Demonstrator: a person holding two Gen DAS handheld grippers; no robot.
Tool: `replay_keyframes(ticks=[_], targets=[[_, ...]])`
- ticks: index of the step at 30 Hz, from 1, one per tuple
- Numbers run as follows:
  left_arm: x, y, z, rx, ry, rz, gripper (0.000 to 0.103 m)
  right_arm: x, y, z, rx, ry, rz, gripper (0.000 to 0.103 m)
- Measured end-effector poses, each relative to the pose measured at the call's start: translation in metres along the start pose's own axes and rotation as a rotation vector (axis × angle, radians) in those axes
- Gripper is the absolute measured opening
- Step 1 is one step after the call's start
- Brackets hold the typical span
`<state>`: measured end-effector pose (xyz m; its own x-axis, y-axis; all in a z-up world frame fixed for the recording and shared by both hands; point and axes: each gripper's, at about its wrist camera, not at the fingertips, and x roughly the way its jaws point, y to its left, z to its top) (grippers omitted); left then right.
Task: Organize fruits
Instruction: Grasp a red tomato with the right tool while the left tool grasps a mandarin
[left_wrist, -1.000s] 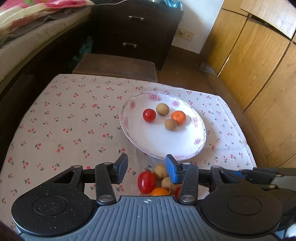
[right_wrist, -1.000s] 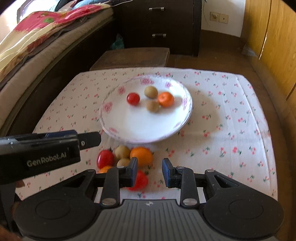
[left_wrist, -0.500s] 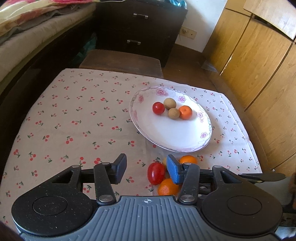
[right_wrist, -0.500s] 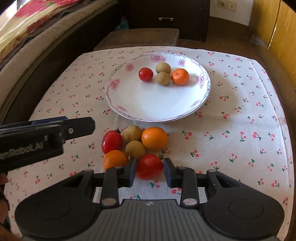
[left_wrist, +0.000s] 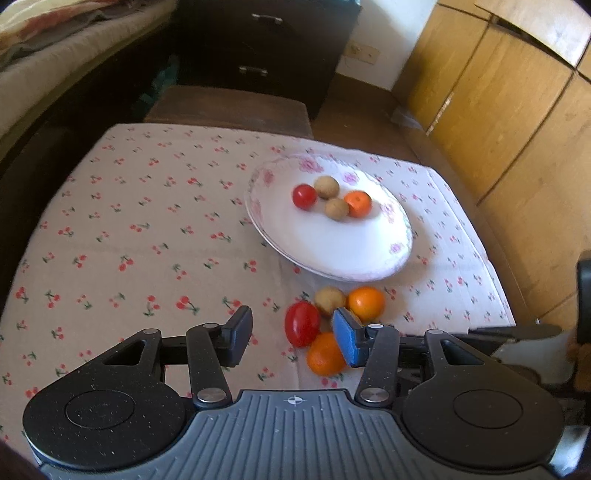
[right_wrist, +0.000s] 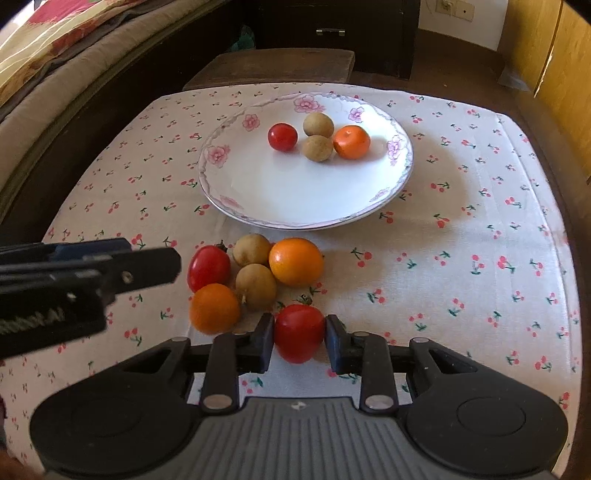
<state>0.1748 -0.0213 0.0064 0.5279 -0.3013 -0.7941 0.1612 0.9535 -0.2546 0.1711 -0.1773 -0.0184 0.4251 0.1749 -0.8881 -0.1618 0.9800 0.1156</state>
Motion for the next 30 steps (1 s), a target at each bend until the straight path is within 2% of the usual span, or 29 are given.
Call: replay_keyframes(ticks=[10, 21, 27, 30], targets=[[0.014, -0.022, -0.012, 0.055, 0.064, -0.052, 0.054, -0.021, -0.02, -0.018, 0.011, -0.007, -0.004, 0.03], [0.047, -0.03, -0.015, 0.042, 0.113, -0.007, 0.053, -0.021, -0.036, -0.02, 0.032, -0.003, 0.014, 0.03], [0.048, -0.037, -0.016, 0.073, 0.101, 0.012, 0.041, -0.025, -0.043, -0.018, 0.064, -0.009, 0.021, 0.03], [0.045, -0.037, -0.018, 0.084, 0.106, 0.007, 0.041, -0.024, -0.045, -0.018, 0.079, -0.005, 0.029, 0.03]])
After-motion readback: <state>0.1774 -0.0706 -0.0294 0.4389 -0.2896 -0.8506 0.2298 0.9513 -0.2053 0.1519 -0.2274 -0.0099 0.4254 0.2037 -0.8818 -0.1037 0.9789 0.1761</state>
